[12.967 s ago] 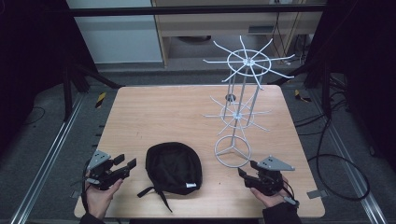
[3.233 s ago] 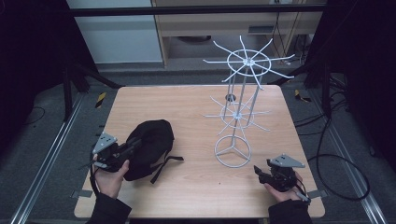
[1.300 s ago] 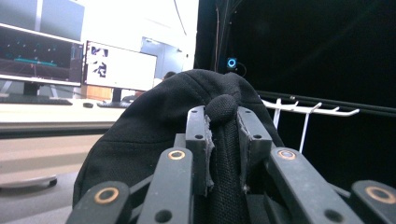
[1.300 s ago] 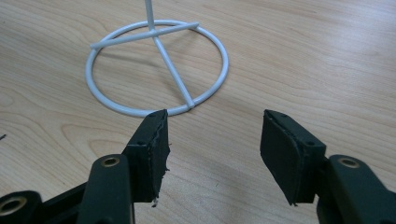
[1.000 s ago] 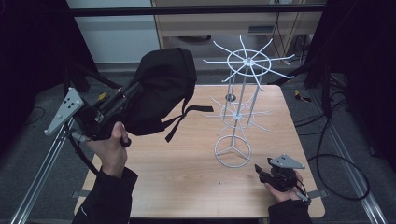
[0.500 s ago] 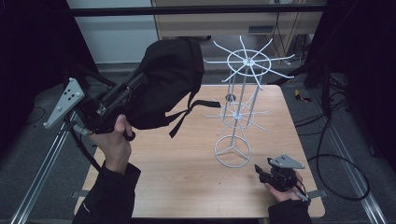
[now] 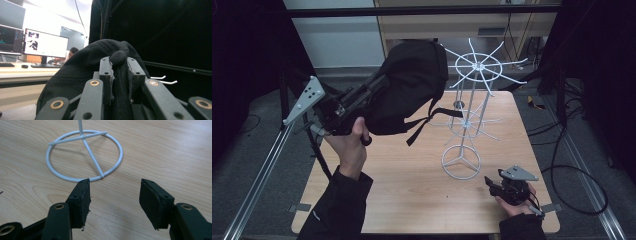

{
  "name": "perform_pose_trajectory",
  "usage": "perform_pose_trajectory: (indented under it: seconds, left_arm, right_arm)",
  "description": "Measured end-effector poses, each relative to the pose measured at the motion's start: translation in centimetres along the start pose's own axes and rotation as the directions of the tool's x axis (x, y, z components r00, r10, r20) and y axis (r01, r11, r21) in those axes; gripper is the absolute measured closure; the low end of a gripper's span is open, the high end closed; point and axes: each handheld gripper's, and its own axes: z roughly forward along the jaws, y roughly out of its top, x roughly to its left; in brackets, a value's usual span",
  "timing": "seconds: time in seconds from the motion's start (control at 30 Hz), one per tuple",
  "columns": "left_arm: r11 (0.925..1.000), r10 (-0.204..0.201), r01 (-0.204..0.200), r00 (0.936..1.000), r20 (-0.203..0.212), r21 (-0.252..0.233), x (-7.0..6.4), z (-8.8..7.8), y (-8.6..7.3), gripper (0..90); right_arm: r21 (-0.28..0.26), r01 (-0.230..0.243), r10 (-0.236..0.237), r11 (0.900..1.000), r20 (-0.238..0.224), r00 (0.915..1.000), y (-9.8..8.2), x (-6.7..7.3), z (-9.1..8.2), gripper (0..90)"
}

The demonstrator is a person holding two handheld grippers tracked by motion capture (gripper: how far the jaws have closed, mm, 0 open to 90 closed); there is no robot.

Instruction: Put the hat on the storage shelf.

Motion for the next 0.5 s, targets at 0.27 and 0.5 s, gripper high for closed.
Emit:
perform_pose_trajectory:
  seconds: [0.27, 0.5]
  left_arm:
    - [0.9989, -0.001, 0.000, 1.0000, 0.010, 0.046, -0.3, 1.2, -1.5, 77.0]
    - [0.9968, -0.041, 0.039, 0.9988, 0.025, 0.069, 0.3, 1.0, -2.6, 76.5]
  right_arm:
    - [0.000, 0.002, -0.002, 1.000, -0.001, 1.0000, 0.0, 0.0, 0.0, 42.5]
    - [0.001, 0.002, -0.002, 1.000, -0.003, 1.0000, 0.0, 0.0, 0.0, 42.4]
